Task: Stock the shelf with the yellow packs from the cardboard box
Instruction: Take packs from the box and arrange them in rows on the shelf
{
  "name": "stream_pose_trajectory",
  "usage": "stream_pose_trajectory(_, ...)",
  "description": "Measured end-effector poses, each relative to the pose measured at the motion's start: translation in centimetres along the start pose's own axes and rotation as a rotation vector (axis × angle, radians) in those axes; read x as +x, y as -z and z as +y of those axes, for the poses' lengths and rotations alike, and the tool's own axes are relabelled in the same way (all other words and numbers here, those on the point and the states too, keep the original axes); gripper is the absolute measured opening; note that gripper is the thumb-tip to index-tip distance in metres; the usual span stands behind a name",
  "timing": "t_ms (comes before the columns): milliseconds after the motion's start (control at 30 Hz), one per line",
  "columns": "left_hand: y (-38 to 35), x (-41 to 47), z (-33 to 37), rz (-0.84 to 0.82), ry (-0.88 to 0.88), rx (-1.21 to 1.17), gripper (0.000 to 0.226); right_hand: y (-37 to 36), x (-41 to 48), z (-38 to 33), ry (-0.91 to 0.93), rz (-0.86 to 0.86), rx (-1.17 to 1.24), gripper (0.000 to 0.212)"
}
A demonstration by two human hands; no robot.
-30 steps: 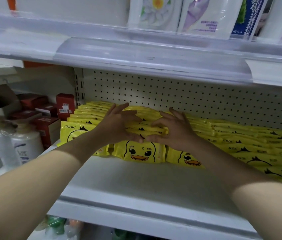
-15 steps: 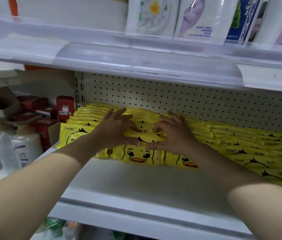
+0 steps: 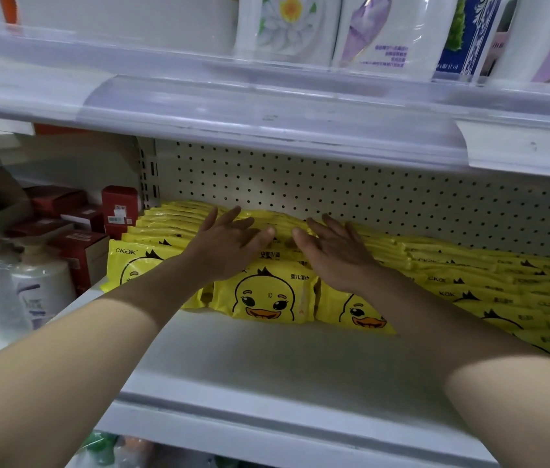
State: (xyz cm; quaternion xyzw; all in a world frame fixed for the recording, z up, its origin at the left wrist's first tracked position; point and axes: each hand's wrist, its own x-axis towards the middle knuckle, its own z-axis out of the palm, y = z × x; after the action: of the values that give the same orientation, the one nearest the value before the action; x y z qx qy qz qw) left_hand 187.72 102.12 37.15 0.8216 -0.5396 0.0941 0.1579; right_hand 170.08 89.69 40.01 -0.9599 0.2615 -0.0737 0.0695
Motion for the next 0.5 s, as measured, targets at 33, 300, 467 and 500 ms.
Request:
stream_pose_trajectory(33, -0.1, 0.0, -0.1, -0.001, 0.009, 0.019, 0.104, -0.1, 0.3, 0.0, -0.006, -0.008, -0.02, 0.071)
stream_pose_trajectory(300, 0.6, -0.2, -1.0, 0.069, 0.03, 0.074, 0.099, -0.7, 1.5, 0.3, -0.041, 0.038, -0.014, 0.073)
stream_pose_trajectory(467, 1.0, -0.7, -1.5, 0.066, 0.071, 0.151, 0.106, -0.5, 1.5, 0.8, -0.097, 0.096, -0.088, 0.085)
stream_pose_trajectory(500, 1.2, -0.8, -1.7, 0.071, 0.082, 0.16, 0.107, -0.4, 1.3, 0.7, -0.083, 0.096, -0.075, 0.085)
